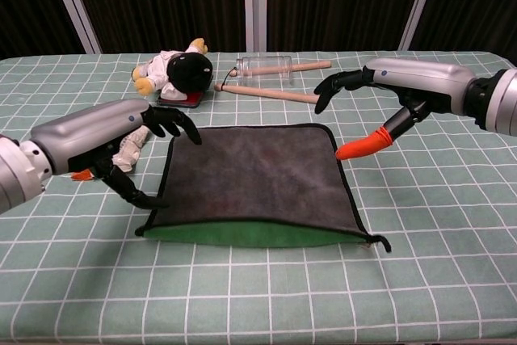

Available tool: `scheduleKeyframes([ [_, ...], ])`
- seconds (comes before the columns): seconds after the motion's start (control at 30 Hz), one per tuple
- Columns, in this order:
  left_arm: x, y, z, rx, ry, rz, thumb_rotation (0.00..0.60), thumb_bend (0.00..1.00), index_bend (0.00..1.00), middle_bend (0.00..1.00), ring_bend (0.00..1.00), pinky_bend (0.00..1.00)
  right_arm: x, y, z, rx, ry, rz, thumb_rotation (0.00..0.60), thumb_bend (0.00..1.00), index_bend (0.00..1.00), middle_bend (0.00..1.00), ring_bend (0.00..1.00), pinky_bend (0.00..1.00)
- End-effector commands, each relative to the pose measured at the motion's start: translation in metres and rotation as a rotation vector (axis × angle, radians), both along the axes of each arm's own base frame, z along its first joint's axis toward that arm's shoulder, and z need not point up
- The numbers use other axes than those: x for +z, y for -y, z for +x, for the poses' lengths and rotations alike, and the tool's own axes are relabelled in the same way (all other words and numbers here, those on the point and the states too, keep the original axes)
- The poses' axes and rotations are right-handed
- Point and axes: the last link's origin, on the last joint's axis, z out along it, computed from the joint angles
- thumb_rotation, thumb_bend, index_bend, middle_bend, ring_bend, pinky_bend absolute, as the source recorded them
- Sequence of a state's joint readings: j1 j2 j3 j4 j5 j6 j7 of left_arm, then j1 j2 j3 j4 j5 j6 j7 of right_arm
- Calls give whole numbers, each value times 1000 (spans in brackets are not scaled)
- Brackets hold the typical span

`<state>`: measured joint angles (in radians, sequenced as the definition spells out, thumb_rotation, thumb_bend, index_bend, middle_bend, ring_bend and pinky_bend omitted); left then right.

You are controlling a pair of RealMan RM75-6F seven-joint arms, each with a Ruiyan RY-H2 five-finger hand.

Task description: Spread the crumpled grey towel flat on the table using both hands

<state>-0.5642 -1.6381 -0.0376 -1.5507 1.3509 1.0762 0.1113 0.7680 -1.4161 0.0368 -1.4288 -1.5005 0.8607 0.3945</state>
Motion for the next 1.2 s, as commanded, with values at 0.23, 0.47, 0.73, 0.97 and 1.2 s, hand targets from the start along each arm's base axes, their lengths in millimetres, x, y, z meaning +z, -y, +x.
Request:
scheduleKeyframes([
  [0.23,34,-11,-5,27,45,106,600,23,308,289,244,240,26,6,-8,-41,31,-102,411,0,222,54,0,0],
  [0.47,75,-34,-50,134,-71,294,600,39,308,290,243,239,60,4,-33,-76,-43,-340,600,84,294,107,0,0],
  [0.73,117,-29,-110,268,-218,438,600,58,318,289,244,233,96,-20,-77,-187,-107,-535,600,105,295,112,0,0],
  [0.97,141,8,-140,342,-270,502,600,58,318,289,244,232,128,-57,-124,-328,-109,-625,600,107,294,112,0,0],
  [1.2,158,39,-150,388,-308,580,600,58,318,289,243,229,152,-97,-152,-400,-91,-669,600,106,294,111,0,0],
])
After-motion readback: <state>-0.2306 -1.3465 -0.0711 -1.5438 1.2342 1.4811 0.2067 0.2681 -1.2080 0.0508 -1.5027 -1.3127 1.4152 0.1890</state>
